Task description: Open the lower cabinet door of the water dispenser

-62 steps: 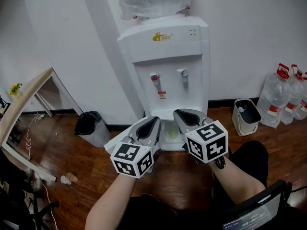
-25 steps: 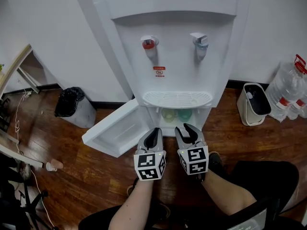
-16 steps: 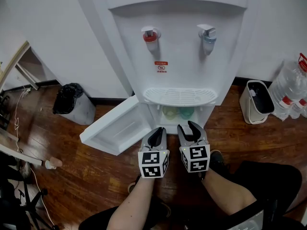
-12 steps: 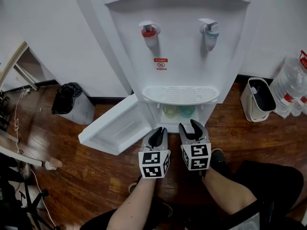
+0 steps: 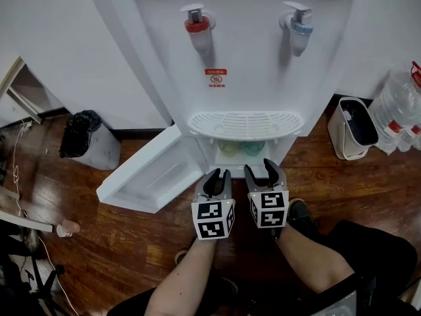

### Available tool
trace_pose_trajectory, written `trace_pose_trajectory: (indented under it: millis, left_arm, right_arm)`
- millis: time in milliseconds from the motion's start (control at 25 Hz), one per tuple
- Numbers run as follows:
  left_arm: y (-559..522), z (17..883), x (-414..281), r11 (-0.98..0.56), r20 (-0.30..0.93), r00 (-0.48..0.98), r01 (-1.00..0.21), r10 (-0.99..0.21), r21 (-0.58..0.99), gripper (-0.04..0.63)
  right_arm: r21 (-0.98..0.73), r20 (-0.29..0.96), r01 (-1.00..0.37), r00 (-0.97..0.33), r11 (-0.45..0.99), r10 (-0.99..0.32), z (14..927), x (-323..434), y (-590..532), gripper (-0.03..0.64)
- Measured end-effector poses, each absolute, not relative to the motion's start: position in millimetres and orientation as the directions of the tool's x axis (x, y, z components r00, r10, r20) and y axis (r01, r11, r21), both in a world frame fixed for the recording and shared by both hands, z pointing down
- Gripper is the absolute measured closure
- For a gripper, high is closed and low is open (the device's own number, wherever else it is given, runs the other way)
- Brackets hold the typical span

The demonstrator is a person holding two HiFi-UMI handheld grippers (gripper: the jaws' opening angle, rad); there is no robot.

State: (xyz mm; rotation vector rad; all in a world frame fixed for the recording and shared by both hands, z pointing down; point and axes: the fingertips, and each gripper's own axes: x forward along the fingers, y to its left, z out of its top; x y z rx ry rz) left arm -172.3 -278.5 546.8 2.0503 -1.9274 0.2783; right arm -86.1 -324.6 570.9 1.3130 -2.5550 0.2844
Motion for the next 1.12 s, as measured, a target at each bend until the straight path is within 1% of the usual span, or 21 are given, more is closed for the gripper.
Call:
trace_pose_trajectory:
  millis: [160, 320, 440, 480, 560, 680, 760, 920, 1120]
  left_arm:
    - [-283.0, 553.5, -164.1, -0.086, 0.364, 0.112, -0.992, -0.925, 0.089, 0.508]
    - [-291.6, 560.7, -171.3, -0.073, 0.382, 0.104, -0.993, -0.918, 0.095, 0.508]
    - [-293.4, 571.6, -173.8, -0.095, 0.413, 0.125, -0.991, -0.902, 0.093, 0.493]
    - [-294.5, 574.9, -174.1, -0.097, 0.42, 0.129, -0.991, -0.899, 0.096, 0.477]
    - [-299.4, 579.9, -173.1, -0.102, 0.425, 0.138, -0.989, -0.894, 0.107, 0.476]
    - [-304.1, 587.9, -174.9, -0.11, 0.438, 0.147, -0.988, -0.887, 0.11, 0.472]
    - [-307.3, 593.8, -173.4, -0.115, 0.445, 0.151, -0.988, -0.882, 0.107, 0.457]
    - [-318.2, 601.9, -180.3, -0.096, 0.451, 0.125, -0.992, -0.884, 0.087, 0.421]
    - [-319.6, 617.1, -188.8, -0.079, 0.468, 0.116, -0.992, -0.876, 0.098, 0.42]
  right_arm:
    - [-0.064, 0.33, -0.832, -0.538, 0.551, -0.775, 581.9, -85.0, -328.3, 0.361]
    - [-0.036, 0.352, -0.838, -0.52, 0.544, -0.778, 588.8, -91.0, -328.5, 0.317]
    - [-0.025, 0.369, -0.849, -0.498, 0.528, -0.784, 602.6, -90.5, -331.1, 0.307]
    - [-0.028, 0.375, -0.854, -0.491, 0.52, -0.786, 606.5, -87.9, -334.3, 0.305]
    - [-0.036, 0.379, -0.863, -0.478, 0.504, -0.792, 608.7, -80.7, -343.4, 0.302]
    - [-0.033, 0.372, -0.873, -0.463, 0.487, -0.804, 608.4, -79.1, -350.8, 0.286]
    - [-0.031, 0.377, -0.872, -0.463, 0.489, -0.802, 612.6, -79.7, -352.4, 0.267]
    - [-0.037, 0.386, -0.872, -0.463, 0.488, -0.798, 622.2, -81.5, -353.1, 0.265]
    - [-0.042, 0.401, -0.868, -0.468, 0.495, -0.788, 639.9, -85.7, -354.9, 0.265]
